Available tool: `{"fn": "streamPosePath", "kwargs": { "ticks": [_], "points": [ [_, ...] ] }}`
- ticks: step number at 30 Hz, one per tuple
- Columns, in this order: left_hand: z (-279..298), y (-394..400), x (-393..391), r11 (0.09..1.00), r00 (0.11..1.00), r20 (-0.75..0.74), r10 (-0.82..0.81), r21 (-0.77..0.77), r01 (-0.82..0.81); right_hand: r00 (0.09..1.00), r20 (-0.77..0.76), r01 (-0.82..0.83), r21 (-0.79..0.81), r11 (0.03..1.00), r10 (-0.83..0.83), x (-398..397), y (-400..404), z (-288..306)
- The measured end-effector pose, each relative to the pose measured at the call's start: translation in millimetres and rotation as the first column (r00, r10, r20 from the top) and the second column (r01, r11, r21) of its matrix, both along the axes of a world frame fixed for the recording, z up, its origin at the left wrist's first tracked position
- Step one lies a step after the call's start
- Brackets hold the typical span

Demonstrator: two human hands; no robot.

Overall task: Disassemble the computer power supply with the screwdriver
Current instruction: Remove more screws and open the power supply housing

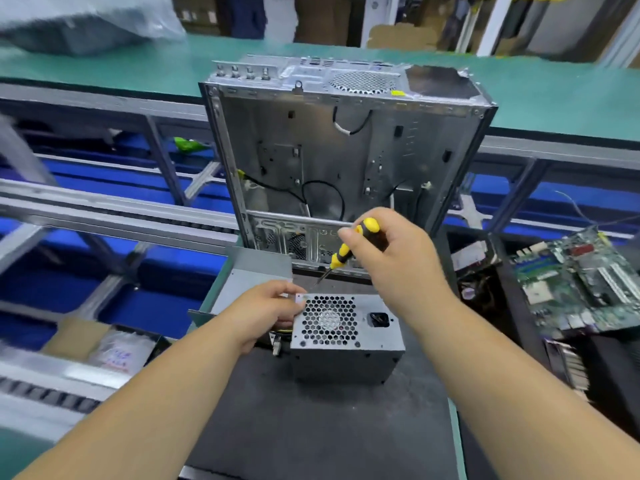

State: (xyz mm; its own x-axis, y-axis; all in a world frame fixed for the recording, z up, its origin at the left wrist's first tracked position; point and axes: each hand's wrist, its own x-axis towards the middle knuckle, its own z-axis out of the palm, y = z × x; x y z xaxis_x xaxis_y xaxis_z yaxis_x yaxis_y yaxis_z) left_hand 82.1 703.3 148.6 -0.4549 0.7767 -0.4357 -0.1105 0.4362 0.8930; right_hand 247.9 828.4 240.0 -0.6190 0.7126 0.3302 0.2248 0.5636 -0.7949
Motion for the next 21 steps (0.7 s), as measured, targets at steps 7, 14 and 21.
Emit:
{"fn": "streamPosePath", "kwargs": {
  "ticks": [7,14,21],
  "points": [
    [1,-2,18,0.989,0.989,-0.015,0.146,0.025,-0.146,0.988,0.072,-0.136,0.019,0.99,0.135,-11,13,-12],
    [3,1,32,0.971,0.968,-0.082,0.236,0.048,-0.232,0.976,0.116,-0.188,0.044,0.981,0.182,-12,19,-8],
    [0,13,33,0.978,0.97,-0.13,0.207,0.05,-0.202,0.978,0.138,-0.171,0.124,0.977,0.154,-9,22,-3]
  ]
}}
